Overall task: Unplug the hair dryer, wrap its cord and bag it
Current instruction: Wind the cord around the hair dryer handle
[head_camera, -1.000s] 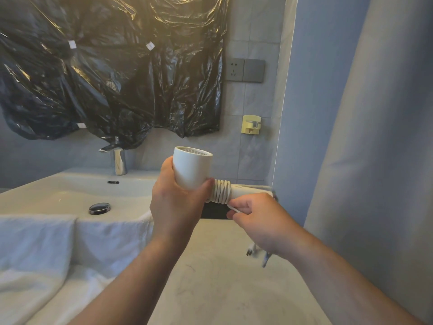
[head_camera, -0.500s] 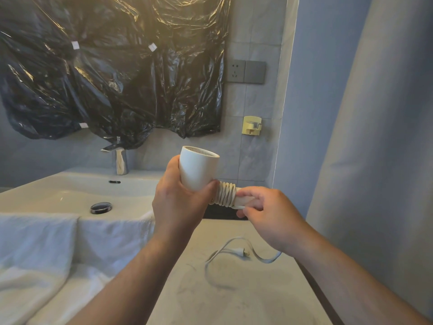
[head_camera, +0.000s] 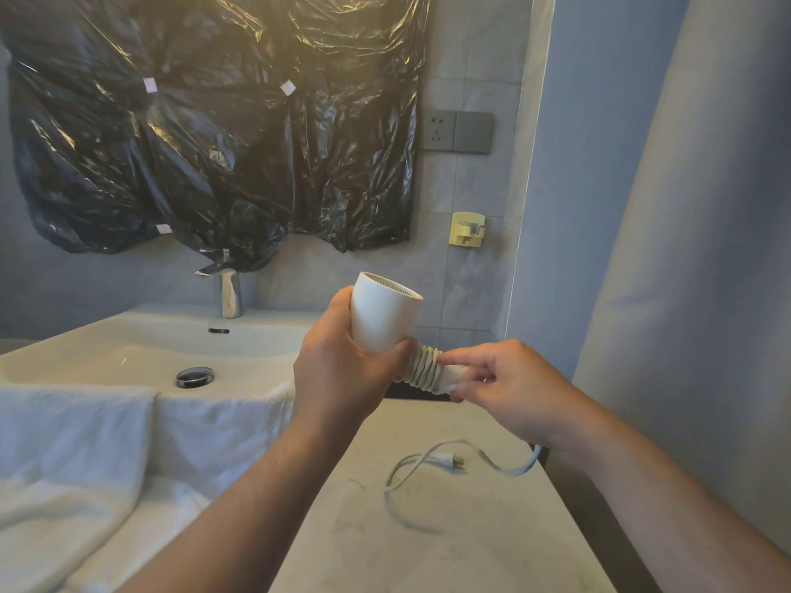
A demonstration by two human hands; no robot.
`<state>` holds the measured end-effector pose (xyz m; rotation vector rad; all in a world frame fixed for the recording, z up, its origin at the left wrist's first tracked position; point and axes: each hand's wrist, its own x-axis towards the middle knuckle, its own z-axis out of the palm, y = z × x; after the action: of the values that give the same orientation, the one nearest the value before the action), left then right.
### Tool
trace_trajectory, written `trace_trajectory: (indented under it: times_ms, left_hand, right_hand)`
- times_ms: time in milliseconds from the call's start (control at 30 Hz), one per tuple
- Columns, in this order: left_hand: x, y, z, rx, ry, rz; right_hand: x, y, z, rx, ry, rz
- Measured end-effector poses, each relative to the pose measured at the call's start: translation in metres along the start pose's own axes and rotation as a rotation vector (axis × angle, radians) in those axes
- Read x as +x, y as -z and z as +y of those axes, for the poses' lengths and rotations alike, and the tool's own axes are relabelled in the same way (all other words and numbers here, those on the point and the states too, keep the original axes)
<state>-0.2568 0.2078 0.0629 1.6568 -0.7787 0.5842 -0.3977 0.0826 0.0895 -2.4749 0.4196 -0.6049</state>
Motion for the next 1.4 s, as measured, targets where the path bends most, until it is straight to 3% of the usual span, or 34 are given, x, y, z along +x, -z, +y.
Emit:
trace_trajectory:
  times_ms: [167, 267, 500, 600, 700, 767, 867, 967, 1033, 1100, 1233, 1400]
  left_hand:
    - [0.009, 0.008, 0.001, 0.033, -0.068, -0.100]
    - [0.015, 0.016, 0.002, 0.041, -0.098, -0.150]
    - [0.026, 0.024, 0.017, 0.283, -0.368, -0.183]
    - [0.027, 0.021, 0.018, 0.363, -0.473, -0.162]
    - [0.028, 0.022, 0.019, 0.351, -0.465, -0.177]
    - [0.030, 0.025, 0.018, 0.257, -0.385, -0.221]
    - [0.035, 0.029, 0.014, -0.039, -0.217, -0.300]
    - [0.040, 0.033, 0.013, -0.253, -0.152, -0.370]
    - [0.042, 0.036, 0.016, -0.250, -0.165, -0.429]
    - [0.042, 0.036, 0.019, -0.146, -0.213, -0.477]
    - [0.043, 0.033, 0.025, -0.031, -0.255, -0.503]
    - [0.042, 0.033, 0.015, -0.389, -0.060, -0.444]
  right_hand:
    - [0.011, 0.016, -0.008, -0.311, 0.029, 0.090]
    - [0.015, 0.022, -0.006, -0.355, 0.047, 0.099]
    - [0.022, 0.023, -0.014, -0.657, 0.047, -0.011]
    - [0.021, 0.020, -0.021, -0.772, 0.098, 0.007]
    - [0.019, 0.018, -0.021, -0.809, 0.187, 0.068]
    - [0.018, 0.019, -0.018, -0.723, 0.172, 0.081]
    - [0.022, 0.024, -0.008, -0.307, 0.092, 0.048]
    - [0.026, 0.029, 0.000, 0.059, 0.098, -0.104]
    - [0.026, 0.030, 0.001, 0.099, 0.095, -0.224]
    - [0.027, 0.029, 0.002, -0.040, 0.080, -0.287]
    - [0.026, 0.028, 0.001, -0.234, 0.033, -0.241]
    - [0.019, 0.021, 0.016, 0.176, 0.157, -0.098]
